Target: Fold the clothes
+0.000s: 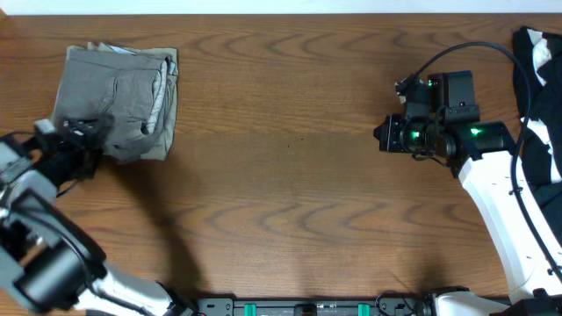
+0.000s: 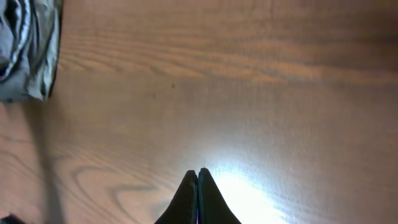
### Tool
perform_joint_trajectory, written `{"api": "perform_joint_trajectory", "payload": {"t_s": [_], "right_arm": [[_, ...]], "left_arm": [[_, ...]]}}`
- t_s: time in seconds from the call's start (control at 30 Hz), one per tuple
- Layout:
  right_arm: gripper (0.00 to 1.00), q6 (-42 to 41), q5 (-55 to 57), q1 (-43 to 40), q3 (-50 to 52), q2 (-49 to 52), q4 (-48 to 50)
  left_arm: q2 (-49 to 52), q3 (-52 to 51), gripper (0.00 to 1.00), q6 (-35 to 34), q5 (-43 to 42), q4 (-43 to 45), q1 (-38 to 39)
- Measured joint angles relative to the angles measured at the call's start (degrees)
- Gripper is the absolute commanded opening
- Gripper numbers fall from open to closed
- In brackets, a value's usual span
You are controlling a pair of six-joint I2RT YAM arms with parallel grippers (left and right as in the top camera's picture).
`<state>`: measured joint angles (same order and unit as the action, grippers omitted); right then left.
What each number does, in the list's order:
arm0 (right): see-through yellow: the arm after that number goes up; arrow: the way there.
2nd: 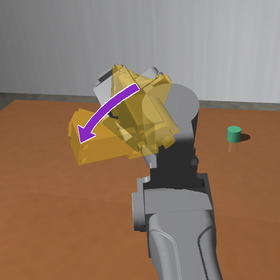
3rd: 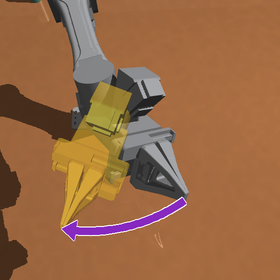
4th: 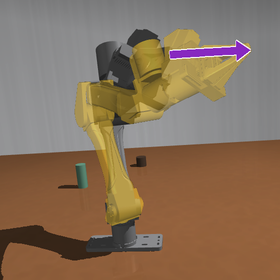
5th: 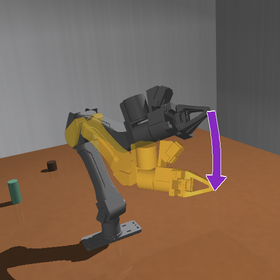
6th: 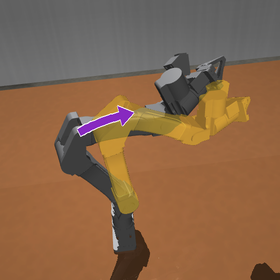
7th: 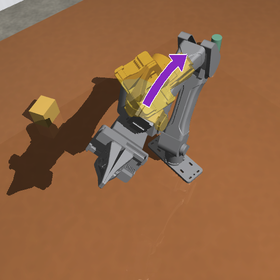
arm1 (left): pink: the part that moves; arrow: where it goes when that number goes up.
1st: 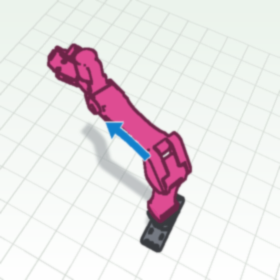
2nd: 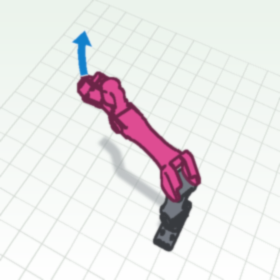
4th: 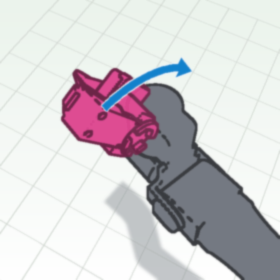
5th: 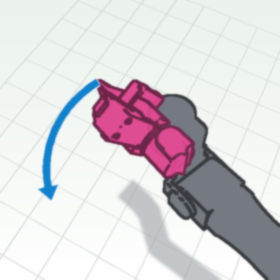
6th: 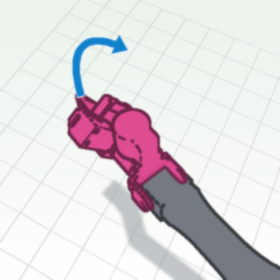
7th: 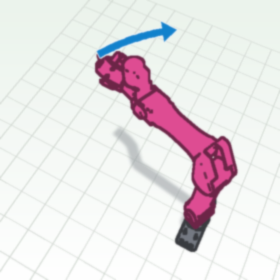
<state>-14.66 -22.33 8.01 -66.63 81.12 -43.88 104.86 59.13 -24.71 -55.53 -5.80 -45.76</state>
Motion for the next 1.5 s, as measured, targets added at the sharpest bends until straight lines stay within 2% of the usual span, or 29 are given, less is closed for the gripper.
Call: {"api": "perform_joint_trajectory", "payload": {"t_s": [0.13, 0.3, 0.37, 0.47, 0.5, 0.6, 0.67, 0.7, 0.73, 0.77, 0.87, 1.03, 1.5], "right_arm": [[0.02, 0.0, 0.0, 0.0, 0.0, 0.0, 3.5], [0.03, 0.0, -0.1, 0.0, 0.0, 0.0, 9.1], [0.02, 0.5, -0.2, 0.0, 0.0, 0.0, 11.0], [0.02, 2.7, -0.2, 0.0, 0.0, 0.0, 12.6], [0.06, 3.6, -0.2, 0.0, 0.0, 0.0, 13.0], [0.31, 4.7, -0.1, -0.2, 0.0, -0.3, 13.3], [0.40, 5.8, -0.2, -0.5, 0.0, -1.5, 13.2], [0.49, 5.9, -0.1, -0.7, 0.0, -2.0, 13.2], [0.67, 6.2, -0.1, -0.8, 0.0, -3.1, 13.0], [0.99, 6.3, 0.0, -0.9, 0.0, -4.6, 12.8], [0.99, 7.0, 0.0, -1.0, 0.0, -9.9, 12.3], [0.99, 7.4, -0.2, -1.0, 0.0, -16.2, 11.2], [0.99, 7.4, 0.3, -1.0, 0.0, -16.7, 8.5]], "left_arm": [[-11.2, 0.1, 0.98, 5.1, -2.2, -12.5, -0.9], [-26.6, 0.1, 0.98, 14.1, -2.3, -26.2, 4.3], [-32.2, 0.1, 0.98, 17.8, 1.2, -31.9, 8.6], [-40.5, 0.1, 0.98, 21.8, 13.5, -37.9, 19.1], [-43.0, 0.1, 0.98, 22.6, 17.9, -38.9, 23.1], [-48.9, 0.1, 0.98, 24.0, 28.3, -39.4, 32.7], [-52.5, 0.1, 0.98, 24.0, 34.9, -40.0, 38.0], [-53.9, 0.1, 0.98, 23.6, 37.8, -40.6, 40.0], [-55.3, 0.1, 0.98, 23.1, 40.7, -41.2, 41.7], [-56.5, 0.1, 0.98, 22.6, 43.7, -41.9, 43.3], [-58.5, 0.1, 0.98, 21.0, 50.2, -43.8, 45.5], [-57.7, 0.1, 0.98, 18.7, 54.5, -41.4, 45.9], [-55.5, 0.1, 0.98, 17.2, 56.0, -41.7, 45.9]]}}
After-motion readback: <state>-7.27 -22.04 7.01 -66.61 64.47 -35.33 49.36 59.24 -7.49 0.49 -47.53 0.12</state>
